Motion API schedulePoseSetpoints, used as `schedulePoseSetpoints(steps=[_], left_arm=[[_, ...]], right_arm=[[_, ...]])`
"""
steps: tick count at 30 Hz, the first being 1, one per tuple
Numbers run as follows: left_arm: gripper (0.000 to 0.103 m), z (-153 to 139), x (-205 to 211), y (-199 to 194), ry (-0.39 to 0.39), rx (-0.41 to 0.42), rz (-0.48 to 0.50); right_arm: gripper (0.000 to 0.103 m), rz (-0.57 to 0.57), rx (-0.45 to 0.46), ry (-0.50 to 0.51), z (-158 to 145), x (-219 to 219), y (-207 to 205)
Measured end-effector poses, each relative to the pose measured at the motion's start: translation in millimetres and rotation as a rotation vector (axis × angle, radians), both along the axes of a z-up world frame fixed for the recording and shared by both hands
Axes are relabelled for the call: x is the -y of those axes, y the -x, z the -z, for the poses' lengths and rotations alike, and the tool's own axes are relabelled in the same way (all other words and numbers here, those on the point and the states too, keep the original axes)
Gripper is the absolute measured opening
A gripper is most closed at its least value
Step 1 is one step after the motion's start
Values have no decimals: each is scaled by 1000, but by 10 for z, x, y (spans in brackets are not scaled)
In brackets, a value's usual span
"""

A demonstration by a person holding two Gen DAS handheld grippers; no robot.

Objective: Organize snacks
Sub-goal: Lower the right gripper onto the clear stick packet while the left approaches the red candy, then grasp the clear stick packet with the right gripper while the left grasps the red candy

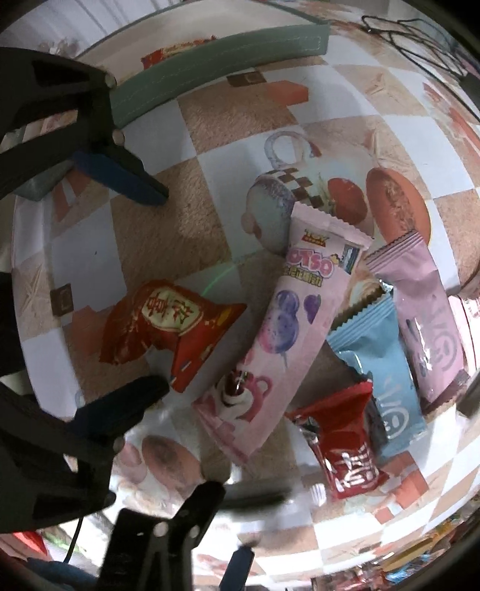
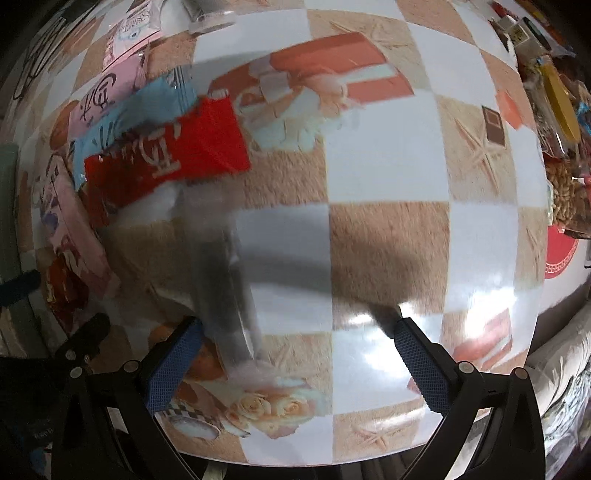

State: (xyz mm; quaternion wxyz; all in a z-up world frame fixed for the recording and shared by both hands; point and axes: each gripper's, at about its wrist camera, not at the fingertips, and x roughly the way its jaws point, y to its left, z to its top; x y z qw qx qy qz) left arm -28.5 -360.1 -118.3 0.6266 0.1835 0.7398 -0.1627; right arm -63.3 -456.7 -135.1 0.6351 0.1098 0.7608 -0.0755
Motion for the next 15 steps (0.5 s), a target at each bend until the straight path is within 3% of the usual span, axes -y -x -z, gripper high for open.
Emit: schedulePoseSetpoints(steps=[2, 4, 6, 7, 9, 15], left_arm=[[75, -62, -11, 2, 15, 9, -4], [61, -140, -32, 3, 25, 22, -6], [37, -199, -75, -5, 33, 28, -13], [36, -218, -99, -9, 36, 27, -15], [32, -251, -175, -15, 52, 18, -29], [32, -449, -502, 43, 100, 24, -49]], right_arm=[[98, 13, -7, -5, -11, 24, -41], [83, 14, 18, -2, -86, 36, -68], [55, -10, 35, -4, -153, 18, -107], [48, -23, 39, -5, -175, 1, -123], [20, -44, 39, -11, -204, -27, -164], [19, 19, 55, -83, -299, 21, -149]])
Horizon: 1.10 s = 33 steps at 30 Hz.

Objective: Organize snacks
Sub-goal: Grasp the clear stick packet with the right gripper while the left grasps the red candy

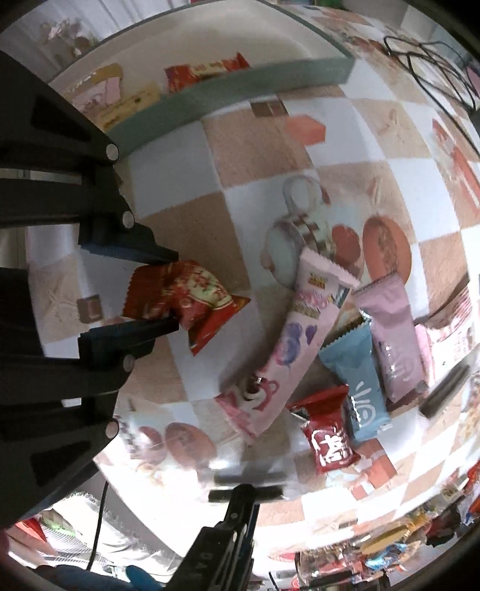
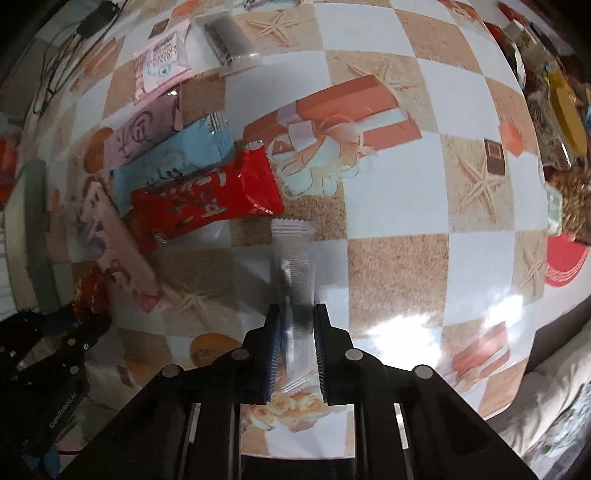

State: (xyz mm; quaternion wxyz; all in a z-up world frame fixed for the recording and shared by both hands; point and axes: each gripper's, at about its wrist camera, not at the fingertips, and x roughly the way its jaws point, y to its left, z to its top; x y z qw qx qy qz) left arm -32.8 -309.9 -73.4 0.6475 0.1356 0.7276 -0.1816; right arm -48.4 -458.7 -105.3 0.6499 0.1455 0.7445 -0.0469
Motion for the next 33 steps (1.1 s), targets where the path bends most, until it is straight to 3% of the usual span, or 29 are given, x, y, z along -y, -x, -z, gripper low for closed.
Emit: schedulePoseSetpoints(steps=[11, 16, 17, 18, 19, 20, 26, 29, 33], left_arm=[[31, -417, -681, 42, 64, 51, -81], [31, -483, -888, 8, 45, 53, -97], [34, -452, -838, 14, 35, 51, -99], [39, -415, -836, 10, 31, 43, -100], [42, -383, -840, -5, 30, 33, -102], [47, -343, -829, -28, 26, 29, -102], [61, -108, -706, -153, 19, -20, -150], [65, 30, -641, -164, -23, -31, -122], [60, 240, -588, -191, -79, -40, -125]], right_arm=[[19, 32, 56, -61, -343, 80, 153], [20, 45, 6, -46, -208, 13, 135], [32, 69, -1, -36, -156, 37, 120], [59, 86, -5, -40, -133, 59, 119], [73, 104, -10, -45, -97, 94, 121], [78, 121, -2, -40, -92, 126, 118], [78, 92, -13, -15, -20, 93, 2], [77, 83, -36, -5, 60, 68, -71], [57, 58, -53, 24, 153, -21, -132]])
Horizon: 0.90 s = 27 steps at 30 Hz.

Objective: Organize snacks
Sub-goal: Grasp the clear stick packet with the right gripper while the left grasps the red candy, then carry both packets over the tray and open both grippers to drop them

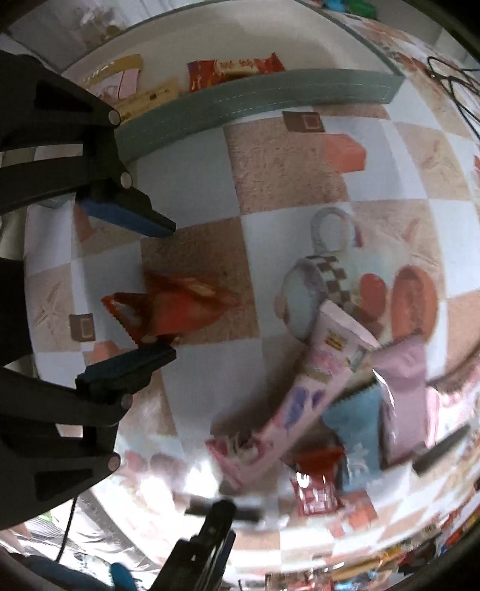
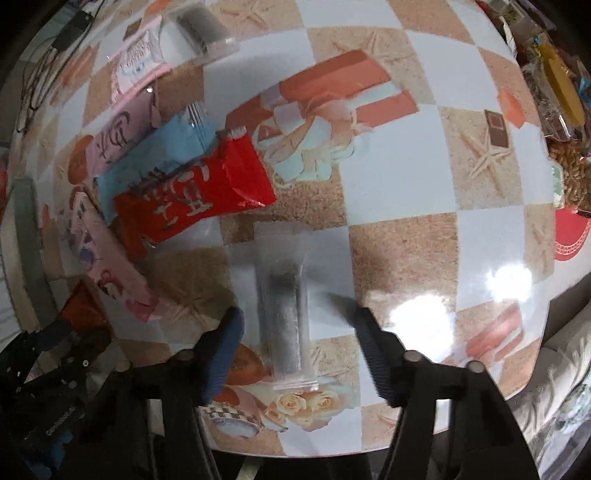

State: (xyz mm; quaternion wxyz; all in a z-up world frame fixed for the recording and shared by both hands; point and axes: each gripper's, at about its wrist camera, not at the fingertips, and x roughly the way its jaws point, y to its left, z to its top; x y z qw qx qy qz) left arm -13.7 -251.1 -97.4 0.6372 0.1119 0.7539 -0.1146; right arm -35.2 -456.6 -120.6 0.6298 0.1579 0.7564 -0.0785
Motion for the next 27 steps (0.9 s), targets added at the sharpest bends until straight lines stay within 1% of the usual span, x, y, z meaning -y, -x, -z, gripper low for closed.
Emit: schedulePoseSetpoints(steps=[1, 2, 3, 4, 6, 7, 9, 11, 14, 18, 20, 21, 23, 27], left_arm=[[56, -7, -35, -10, 12, 13, -18], [36, -36, -59, -20, 26, 35, -23], [30, -46, -80, -26, 27, 45, -9], [30, -63, -81, -39, 21, 52, 13], [29, -99, -77, -70, 19, 68, 26], [29, -140, -96, -80, 30, 73, 23], [29, -215, -109, -97, 60, 82, 14], [29, -332, -160, -70, 83, 99, 13], [29, -497, -284, -37, 106, 118, 8], [29, -714, -555, -52, 114, 151, -3], [29, -810, -619, -32, 113, 167, -21], [29, -872, -755, -103, 111, 173, -31], [29, -948, -920, -93, 103, 188, -60], [29, -963, -1228, -68, 88, 207, -138]], right_arm=[[53, -12, 0, 11, -3, -20, -15], [39, -33, -2, 39, -15, -54, -28], [16, -38, 8, 35, -33, -64, -33], [15, -39, 9, 23, -46, -66, -39], [15, -27, 17, 5, -68, -84, 13], [15, -22, 24, -1, -88, -69, 19], [15, 1, 55, -47, -174, -29, 39], [15, -3, 79, -66, -267, 11, 69], [15, -5, 105, -90, -407, 72, 58], [15, -18, 134, -116, -555, 24, 40], [15, -40, 144, -123, -581, -46, 14], [15, -49, 147, -128, -600, -96, 1], [15, -71, 155, -142, -615, -221, -32], [15, -130, 173, -161, -704, -485, -138]])
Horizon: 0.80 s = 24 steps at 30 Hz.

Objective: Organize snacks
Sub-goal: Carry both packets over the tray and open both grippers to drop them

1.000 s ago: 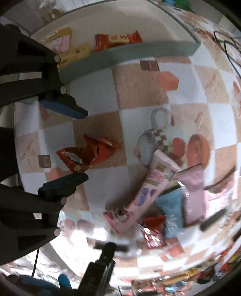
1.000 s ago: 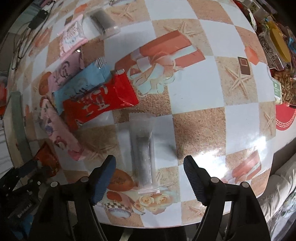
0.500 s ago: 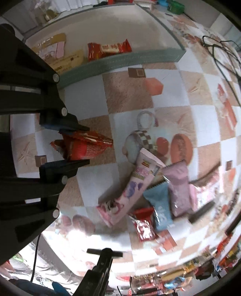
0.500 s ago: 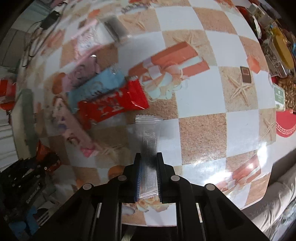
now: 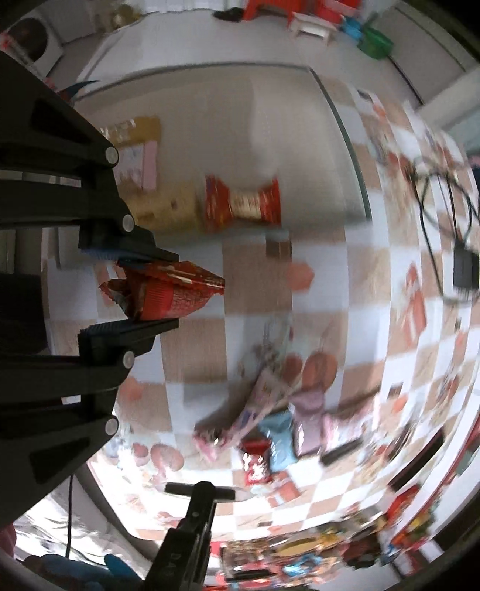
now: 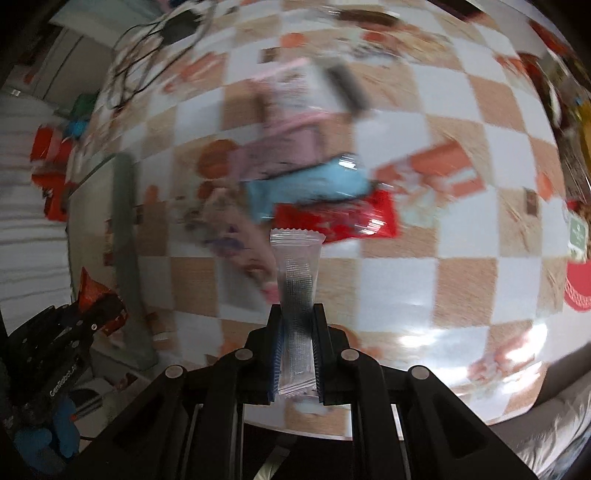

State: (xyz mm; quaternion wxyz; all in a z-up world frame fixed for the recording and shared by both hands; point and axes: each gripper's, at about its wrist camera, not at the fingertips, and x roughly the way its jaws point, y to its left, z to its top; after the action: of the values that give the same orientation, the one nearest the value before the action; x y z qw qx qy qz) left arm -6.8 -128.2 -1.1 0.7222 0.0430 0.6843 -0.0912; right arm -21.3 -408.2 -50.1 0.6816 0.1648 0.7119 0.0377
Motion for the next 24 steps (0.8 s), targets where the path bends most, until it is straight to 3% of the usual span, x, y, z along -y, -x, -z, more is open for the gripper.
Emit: schedulePoseSetpoints(steps=[13, 24], left_arm=[[29, 42, -852, 65, -50, -10, -206], [29, 245, -1165, 114, -72, -41, -243]], right_arm=[[15, -256, 65, -79, -245, -1432, -463], [16, -398, 55, -129, -188, -2424, -609]])
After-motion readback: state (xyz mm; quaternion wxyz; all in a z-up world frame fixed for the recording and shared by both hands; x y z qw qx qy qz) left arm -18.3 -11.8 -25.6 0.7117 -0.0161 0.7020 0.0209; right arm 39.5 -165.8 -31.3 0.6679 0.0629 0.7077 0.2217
